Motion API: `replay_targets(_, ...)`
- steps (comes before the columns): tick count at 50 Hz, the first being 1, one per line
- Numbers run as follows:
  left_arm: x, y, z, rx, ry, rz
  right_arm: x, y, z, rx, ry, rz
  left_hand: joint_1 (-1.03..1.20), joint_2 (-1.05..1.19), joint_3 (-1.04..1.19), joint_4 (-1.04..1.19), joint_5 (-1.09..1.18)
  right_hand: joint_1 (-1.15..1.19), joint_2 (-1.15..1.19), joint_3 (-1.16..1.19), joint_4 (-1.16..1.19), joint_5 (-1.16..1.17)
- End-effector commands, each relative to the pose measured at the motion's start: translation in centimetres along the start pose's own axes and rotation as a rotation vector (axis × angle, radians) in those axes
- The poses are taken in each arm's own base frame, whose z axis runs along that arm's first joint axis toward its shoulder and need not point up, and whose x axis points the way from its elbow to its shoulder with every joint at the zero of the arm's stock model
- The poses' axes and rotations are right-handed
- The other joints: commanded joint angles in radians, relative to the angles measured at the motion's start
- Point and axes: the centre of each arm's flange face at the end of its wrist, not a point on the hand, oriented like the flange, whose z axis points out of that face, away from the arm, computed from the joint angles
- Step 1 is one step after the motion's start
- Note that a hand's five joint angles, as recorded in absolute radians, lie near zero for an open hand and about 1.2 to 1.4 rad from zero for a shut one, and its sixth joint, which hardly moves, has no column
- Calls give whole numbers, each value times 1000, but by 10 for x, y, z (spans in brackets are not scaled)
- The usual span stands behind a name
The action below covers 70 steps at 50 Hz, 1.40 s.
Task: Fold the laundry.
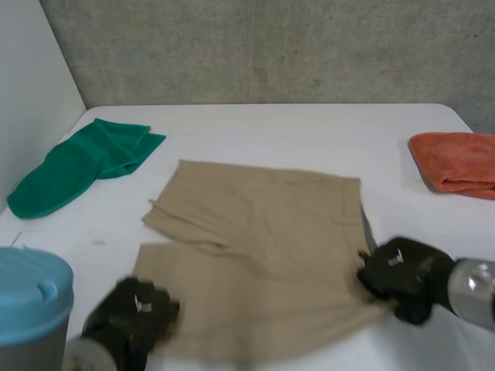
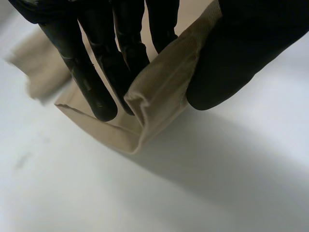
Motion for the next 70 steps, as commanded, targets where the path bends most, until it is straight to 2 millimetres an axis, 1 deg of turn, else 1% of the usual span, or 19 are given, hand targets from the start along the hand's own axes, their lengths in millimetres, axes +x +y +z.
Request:
replay_targets(1, -1, -9, 2, 15, 9, 6, 4, 6, -16, -43, -20, -25, 232, 201, 208, 198, 248, 386, 185, 202, 203, 230)
replay_targets(8, -47, -51, 68, 212, -206, -97, 43, -5, 26, 73, 155, 88, 232, 201, 208, 198, 248, 386, 185, 202, 203, 230)
replay_targets(13, -74, -80, 119, 315, -307, -141, 63, -25, 54, 124, 255, 101, 232, 201, 208, 198, 248, 386, 185, 202, 203, 230)
replay_targets(15, -80, -88, 132, 343, -327, -148, 68, -31, 61, 124, 296, 87, 232, 201, 208, 198, 248, 386, 185, 202, 203, 230)
replay_targets(22, -91, -113, 207, 438, -400, -113, 93, -54, 106, 145, 484, 21, 232, 201, 208, 198, 248, 386, 185, 202, 203, 230)
replay_targets(28, -89, -124, 243, 476, -477, 27, 107, -60, 136, 148, 534, 16, 232, 201, 208, 198, 248, 386, 185, 202, 203, 230)
replay_targets(29, -89, -125, 246, 482, -486, 42, 108, -63, 139, 150, 545, 17, 180, 149, 156, 147, 196, 386, 185, 202, 203, 230)
replay_targets(30, -88, -125, 249, 491, -502, 66, 110, -65, 144, 144, 569, 17, -315, -345, -339, -348, -298, 59, -142, -125, -124, -97)
replay_targets(31, -88, -127, 250, 500, -510, 72, 111, -66, 145, 134, 579, 18, -616, -647, -640, -650, -600, -474, -674, -657, -657, -629)
replay_targets(32, -88, -128, 250, 508, -521, 76, 112, -67, 145, 125, 597, 21, -849, -879, -873, -882, -832, -836, -1036, -1020, -1019, -991)
replay_targets(33, -88, -129, 249, 517, -529, 76, 112, -68, 145, 117, 611, 28, -990, -1020, -1014, -1023, -974, -836, -1036, -1020, -1019, -991)
replay_targets(40, -93, -140, 221, 562, -584, 32, 119, -77, 126, 219, 698, 133, -990, -1020, -1014, -1023, -974, -836, -1036, -1020, -1019, -991)
replay_targets(44, -93, -134, 197, 552, -565, 3, 103, -81, 94, 296, 644, 200, -990, -1020, -1014, -1023, -974, -836, -1036, -1020, -1019, -991)
replay_targets(45, -92, -133, 183, 556, -553, -21, 92, -79, 82, 314, 604, 217, -990, -1020, -1014, -1023, -974, -836, -1036, -1020, -1019, -991)
replay_targets(48, -91, -126, 161, 564, -525, -71, 74, -69, 72, 319, 527, 254, -990, -1020, -1014, -1023, -974, -836, -1036, -1020, -1019, -991)
replay_targets(52, -80, -104, 136, 559, -447, -183, 57, -26, 70, 247, 419, 371, -990, -1020, -1014, -1023, -974, -836, -1036, -1020, -1019, -991)
replay_targets(56, -70, -90, 128, 552, -382, -248, 39, 2, 70, 194, 356, 425, -990, -1020, -1014, -1023, -974, -797, -997, -981, -980, -952)
replay_targets(60, -62, -79, 128, 531, -345, -274, 30, 15, 75, 205, 344, 440, -989, -1020, -1013, -1022, -973, -735, -935, -919, -918, -890)
replay_targets(70, -63, -78, 132, 523, -346, -279, 28, 24, 91, 231, 361, 424, -989, -1020, -1013, -1022, -973, -380, -580, -563, -563, -535)
